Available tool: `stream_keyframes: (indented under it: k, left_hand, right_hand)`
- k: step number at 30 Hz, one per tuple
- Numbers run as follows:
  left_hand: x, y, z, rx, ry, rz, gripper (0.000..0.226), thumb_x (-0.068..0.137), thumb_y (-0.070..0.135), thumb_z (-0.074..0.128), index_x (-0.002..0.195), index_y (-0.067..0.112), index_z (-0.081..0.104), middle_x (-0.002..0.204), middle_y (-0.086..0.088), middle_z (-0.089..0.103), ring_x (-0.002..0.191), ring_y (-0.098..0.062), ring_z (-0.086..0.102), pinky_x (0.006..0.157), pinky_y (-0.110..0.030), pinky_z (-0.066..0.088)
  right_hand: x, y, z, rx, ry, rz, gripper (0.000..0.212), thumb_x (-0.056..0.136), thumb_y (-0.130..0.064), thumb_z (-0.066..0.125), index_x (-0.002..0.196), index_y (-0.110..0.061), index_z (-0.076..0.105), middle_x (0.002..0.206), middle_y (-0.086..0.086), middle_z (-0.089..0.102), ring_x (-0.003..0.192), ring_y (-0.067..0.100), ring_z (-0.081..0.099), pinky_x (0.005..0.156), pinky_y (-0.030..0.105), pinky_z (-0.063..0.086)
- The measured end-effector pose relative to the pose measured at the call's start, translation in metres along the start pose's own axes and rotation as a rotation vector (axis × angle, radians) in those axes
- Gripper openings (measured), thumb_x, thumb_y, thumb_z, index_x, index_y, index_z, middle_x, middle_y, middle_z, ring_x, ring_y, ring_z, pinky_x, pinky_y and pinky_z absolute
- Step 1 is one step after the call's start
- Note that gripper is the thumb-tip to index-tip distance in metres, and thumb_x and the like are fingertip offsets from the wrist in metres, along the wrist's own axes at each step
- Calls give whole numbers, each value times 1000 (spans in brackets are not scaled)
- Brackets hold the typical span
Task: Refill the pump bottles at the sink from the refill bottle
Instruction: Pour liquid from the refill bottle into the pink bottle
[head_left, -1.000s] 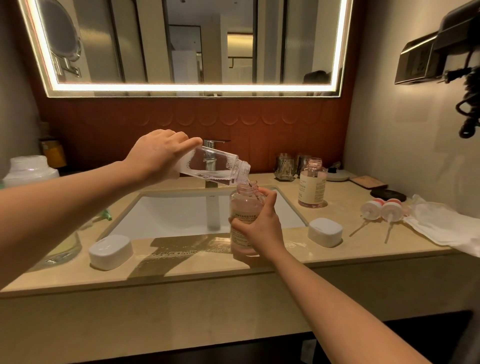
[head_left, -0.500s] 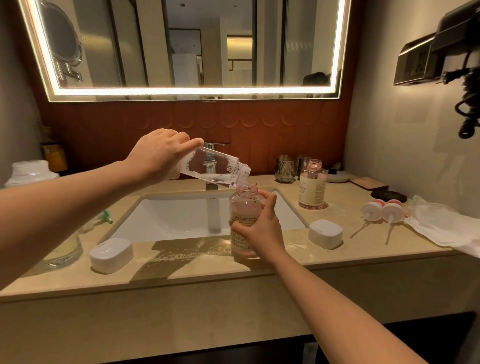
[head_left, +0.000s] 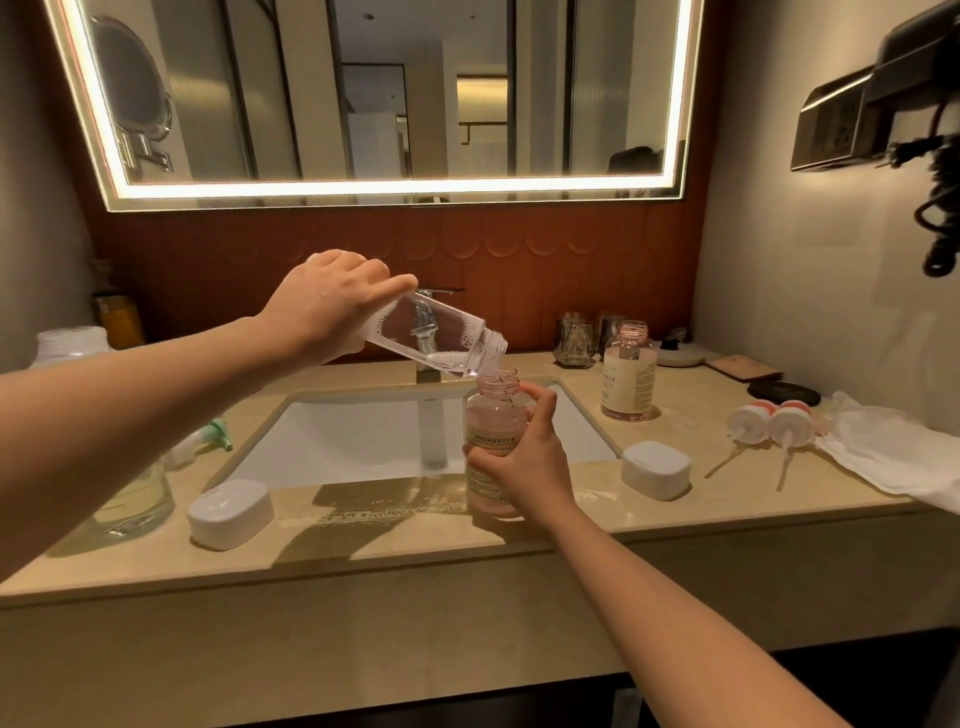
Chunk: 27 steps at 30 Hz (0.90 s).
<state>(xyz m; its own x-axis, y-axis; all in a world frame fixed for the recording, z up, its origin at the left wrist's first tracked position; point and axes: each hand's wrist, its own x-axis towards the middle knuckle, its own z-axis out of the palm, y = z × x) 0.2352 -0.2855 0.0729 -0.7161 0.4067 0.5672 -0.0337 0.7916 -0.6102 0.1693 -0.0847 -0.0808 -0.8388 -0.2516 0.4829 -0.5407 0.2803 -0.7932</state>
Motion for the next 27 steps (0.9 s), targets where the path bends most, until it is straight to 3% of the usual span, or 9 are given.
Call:
stream_keyframes:
  k: [7,27]
  left_hand:
    - [5,3,-5,31,63,27,75,51,-1,87,119,7,56,98,-22,63,85,-42,61,71,-50,52]
    - [16,4,-14,167,109,76,68,64,6,82,123,11,51,111,-25,59,101,-42,57,89,-52,46]
  right_hand:
    - [-1,0,0,4,0,-8,84,71,-23,79,129,-31,18,137,6,45,115,23,55,86,32,54]
    - [0,2,0,-9,-10,-4,85,69,-25,79,125,-38,16,133,6,49,112,23,57,85,34,55]
